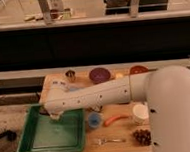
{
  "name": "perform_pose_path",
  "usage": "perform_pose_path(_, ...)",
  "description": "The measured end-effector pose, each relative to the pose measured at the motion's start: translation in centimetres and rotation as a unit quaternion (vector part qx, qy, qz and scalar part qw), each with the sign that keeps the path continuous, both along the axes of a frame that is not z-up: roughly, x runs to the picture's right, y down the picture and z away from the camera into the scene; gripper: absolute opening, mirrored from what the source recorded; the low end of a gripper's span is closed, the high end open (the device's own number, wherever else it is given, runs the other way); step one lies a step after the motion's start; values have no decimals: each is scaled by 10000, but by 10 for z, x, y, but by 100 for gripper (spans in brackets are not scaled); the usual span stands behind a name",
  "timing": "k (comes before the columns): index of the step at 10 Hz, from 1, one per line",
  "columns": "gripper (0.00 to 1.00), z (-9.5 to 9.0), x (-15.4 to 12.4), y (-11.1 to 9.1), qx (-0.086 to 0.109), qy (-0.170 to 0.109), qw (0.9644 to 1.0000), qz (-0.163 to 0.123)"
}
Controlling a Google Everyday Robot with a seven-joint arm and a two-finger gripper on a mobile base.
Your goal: Place eraser in tray
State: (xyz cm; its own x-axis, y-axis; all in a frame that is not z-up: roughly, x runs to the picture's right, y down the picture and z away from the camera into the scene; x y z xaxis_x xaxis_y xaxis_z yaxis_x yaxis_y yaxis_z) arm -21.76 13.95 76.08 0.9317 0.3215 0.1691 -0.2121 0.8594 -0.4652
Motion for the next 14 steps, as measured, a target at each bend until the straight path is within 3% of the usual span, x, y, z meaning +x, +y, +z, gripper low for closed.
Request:
perform_pose_path(5, 0, -7, 8, -13, -124, -101, 9997, 161)
perform_pose_path(11, 0, -21, -11, -7, -759, -443, 9961, 46)
perform_pose_path(14, 0, -27, -14, 5, -1167, -612, 9913, -27)
